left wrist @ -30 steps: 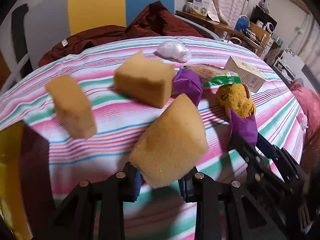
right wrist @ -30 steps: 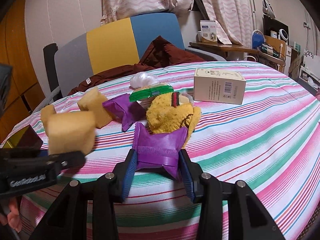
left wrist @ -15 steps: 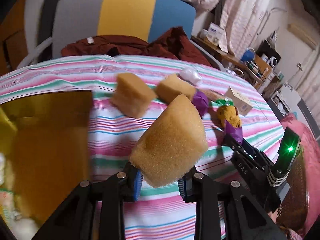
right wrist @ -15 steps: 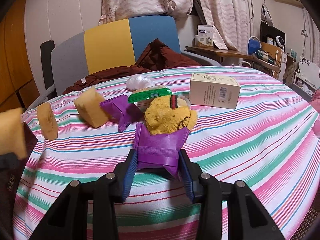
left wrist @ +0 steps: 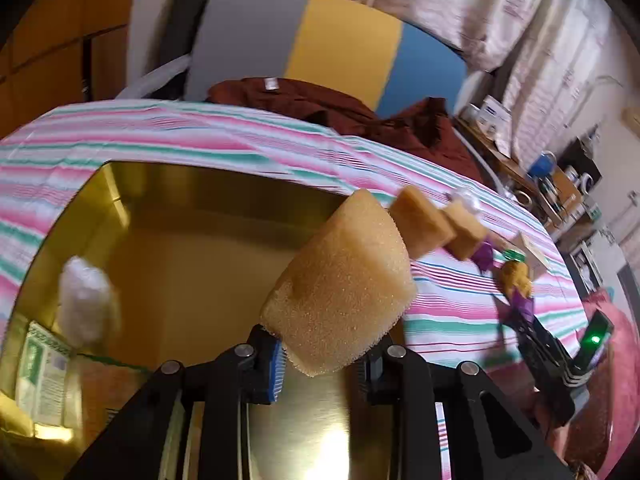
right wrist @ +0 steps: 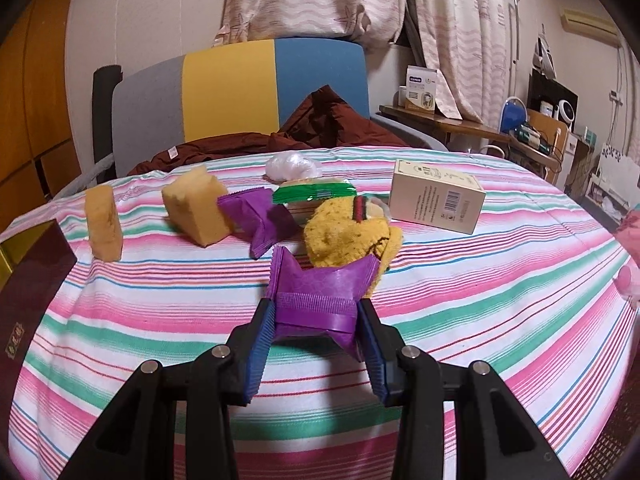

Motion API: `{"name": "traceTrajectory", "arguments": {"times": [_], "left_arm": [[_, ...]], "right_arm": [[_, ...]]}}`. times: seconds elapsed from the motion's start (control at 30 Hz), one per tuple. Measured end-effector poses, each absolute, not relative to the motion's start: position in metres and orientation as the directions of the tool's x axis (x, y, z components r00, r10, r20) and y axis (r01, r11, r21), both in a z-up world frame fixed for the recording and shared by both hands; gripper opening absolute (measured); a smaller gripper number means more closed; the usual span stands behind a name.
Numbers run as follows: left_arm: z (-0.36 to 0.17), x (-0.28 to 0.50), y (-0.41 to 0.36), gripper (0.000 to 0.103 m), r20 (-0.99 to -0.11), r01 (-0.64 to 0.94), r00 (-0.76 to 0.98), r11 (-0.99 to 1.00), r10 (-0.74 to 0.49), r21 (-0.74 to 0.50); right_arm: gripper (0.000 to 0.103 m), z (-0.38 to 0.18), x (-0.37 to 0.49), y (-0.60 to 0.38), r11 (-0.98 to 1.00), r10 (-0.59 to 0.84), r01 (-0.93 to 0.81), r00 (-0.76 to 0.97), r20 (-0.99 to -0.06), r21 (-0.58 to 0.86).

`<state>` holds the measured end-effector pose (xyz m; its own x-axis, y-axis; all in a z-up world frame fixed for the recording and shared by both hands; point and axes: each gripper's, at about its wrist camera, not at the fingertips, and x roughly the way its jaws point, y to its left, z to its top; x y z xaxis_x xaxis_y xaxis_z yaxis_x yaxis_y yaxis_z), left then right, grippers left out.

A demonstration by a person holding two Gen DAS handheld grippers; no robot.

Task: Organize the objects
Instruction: 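Hold the purple pouch in the right tool while the left tool carries a yellow sponge into the gold tray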

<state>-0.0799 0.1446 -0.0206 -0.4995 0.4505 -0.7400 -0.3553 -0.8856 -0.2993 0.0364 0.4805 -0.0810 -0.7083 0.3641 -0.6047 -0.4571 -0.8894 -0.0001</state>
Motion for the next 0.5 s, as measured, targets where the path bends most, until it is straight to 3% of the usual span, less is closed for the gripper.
{"name": "traceTrajectory", "arguments": {"times": [0.4, 0.43, 0.5], "left_arm": [[-0.050, -0.121, 0.068, 0.029, -0.811, -0.144, -0.480, -0.942, 0.335, -0.304], [-0.051, -0.124, 0.064, 0.033, -0.817, -0.121, -0.477, -0.945, 0.324, -0.304], [-0.052, -0.128, 0.053, 0.053, -0.813, -0.075, -0.484, -0.941, 0.323, -0.329]], "right_arm": [[0.042, -0.082, 0.036, 0.476, -0.888, 0.381, -0.459, -0.696, -0.609, -0.030], [0.042, -0.082, 0.035, 0.476, -0.887, 0.383, -0.460, -0.694, -0.609, -0.034], [0.042, -0.082, 0.035, 0.475, -0.887, 0.385, -0.460, -0.693, -0.609, -0.037]]}}
